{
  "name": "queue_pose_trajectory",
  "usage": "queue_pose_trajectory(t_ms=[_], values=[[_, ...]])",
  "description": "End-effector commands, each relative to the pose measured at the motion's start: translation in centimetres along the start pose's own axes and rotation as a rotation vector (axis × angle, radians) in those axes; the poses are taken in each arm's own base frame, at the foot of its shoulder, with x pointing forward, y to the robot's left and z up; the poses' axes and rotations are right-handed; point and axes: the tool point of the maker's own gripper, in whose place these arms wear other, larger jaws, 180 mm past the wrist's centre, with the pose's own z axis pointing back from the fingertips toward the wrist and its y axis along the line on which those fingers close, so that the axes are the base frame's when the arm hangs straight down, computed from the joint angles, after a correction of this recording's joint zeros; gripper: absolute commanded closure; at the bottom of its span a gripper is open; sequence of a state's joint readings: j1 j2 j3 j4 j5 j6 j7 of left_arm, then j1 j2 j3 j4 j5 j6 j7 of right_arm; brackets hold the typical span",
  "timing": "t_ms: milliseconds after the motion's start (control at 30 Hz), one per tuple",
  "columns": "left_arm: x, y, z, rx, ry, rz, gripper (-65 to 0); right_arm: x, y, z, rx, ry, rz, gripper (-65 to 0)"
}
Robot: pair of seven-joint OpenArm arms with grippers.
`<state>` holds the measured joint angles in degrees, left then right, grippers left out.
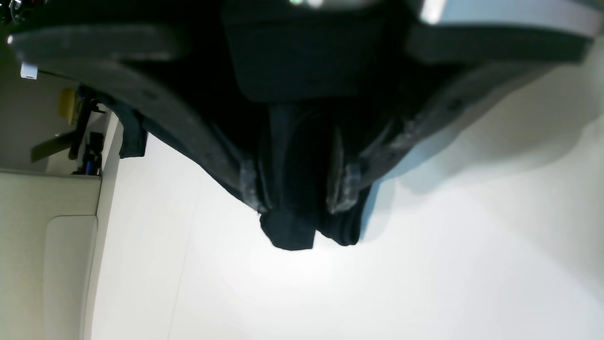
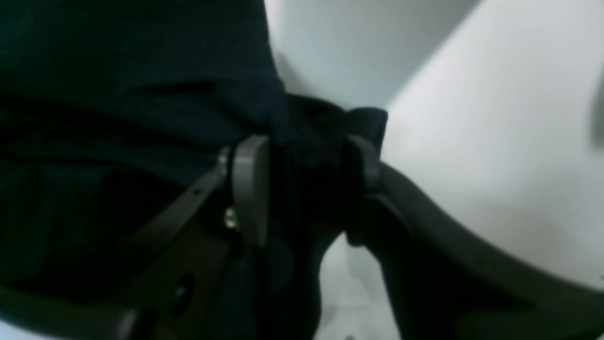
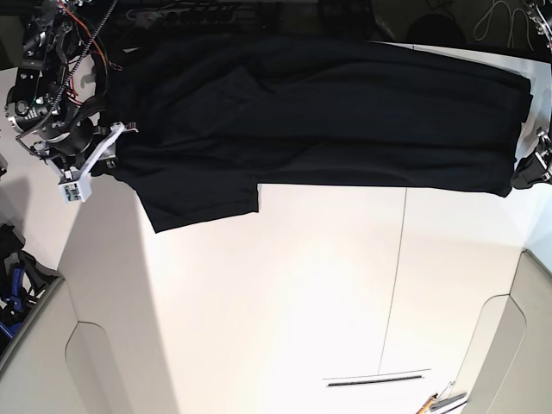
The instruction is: Fold the T-shirt properly
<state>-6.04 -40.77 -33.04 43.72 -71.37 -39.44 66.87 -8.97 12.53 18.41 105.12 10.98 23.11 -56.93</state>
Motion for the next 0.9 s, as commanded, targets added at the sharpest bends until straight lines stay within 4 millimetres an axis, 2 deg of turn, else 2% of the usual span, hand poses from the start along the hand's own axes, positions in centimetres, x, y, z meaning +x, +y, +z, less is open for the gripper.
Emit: queue_pose_trajectory(t_ms=[0, 267, 333, 433, 567, 667, 733, 867], values=[[2.3, -0.7, 1.1, -0.011, -0.050, -0.039, -23.0, 1.9, -0.4, 0.9, -0.014, -0.066, 0.015, -24.8], [2.5, -1.0, 1.1, -0.024, -0.060, -0.033, -23.0, 9.3, -0.6, 3.6, -0.046, -0.368, 0.034, -24.8], [2.6, -1.0, 1.1, -0.029, -0.063, -0.031, -23.0, 10.6, -1.0, 3.6, -0.049, -0.398, 0.028, -24.8], [2.5, -1.0, 1.1, -0.028, -0.063, -0.031, -23.0, 11.7, -1.8, 2.3, -0.045, -0.400, -0.001, -24.8], [2.5, -1.0, 1.1, -0.028, -0.063, -0.031, -23.0, 11.7, -2.9, -1.4, -0.020, -0.338, -0.074, -25.2], [2.6, -1.0, 1.1, -0.029, -0.063, -0.031, -23.0, 10.7, -3.2, -4.5, 0.023, -0.262, -0.149, -33.0], [2.5, -1.1, 1.1, -0.029, -0.063, -0.031, -23.0, 9.8, -2.8, -6.4, 0.074, -0.216, -0.205, -36.6], [2.5, -1.1, 1.1, -0.029, -0.063, -0.031, -23.0, 7.9, -0.7, -8.7, 0.188, -0.142, -0.251, -36.7]])
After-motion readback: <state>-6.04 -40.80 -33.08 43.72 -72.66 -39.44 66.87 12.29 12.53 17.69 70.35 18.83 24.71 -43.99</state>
